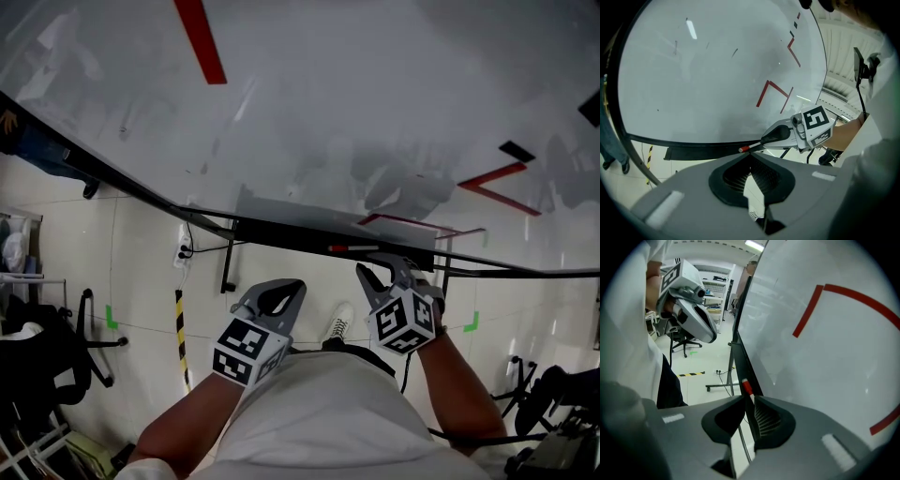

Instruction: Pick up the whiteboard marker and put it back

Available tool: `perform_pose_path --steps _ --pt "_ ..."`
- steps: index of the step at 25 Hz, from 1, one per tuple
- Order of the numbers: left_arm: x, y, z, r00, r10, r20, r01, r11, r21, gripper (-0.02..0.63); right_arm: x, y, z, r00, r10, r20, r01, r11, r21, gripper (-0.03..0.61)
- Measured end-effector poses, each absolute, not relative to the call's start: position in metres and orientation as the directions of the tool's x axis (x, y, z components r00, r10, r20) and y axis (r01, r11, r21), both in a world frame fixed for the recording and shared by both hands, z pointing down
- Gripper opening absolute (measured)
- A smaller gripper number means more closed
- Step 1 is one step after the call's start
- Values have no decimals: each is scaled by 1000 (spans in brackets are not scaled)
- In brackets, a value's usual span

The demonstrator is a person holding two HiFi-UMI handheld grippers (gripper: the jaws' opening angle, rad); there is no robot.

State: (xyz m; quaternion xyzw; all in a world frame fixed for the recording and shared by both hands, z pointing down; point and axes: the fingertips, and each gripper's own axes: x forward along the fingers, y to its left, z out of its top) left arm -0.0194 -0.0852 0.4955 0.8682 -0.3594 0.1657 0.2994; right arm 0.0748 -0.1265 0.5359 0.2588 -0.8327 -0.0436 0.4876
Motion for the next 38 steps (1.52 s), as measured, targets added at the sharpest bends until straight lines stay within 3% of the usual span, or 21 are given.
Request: perform_pose_path --steps 17,21,38 --pt "-33 -85 500 671 -539 509 -740 -520 426 17 71 -151 575 -238 -440 866 -187 896 403 80" --pt "-36 -85 501 665 -547 509 -746 -512 426 17 67 -152 579 -233 -427 874 -160 903 398 60" --pt "-38 -84 500 660 -553 509 -751 -505 425 17 65 -148 573 -243 -455 856 -155 890 429 38"
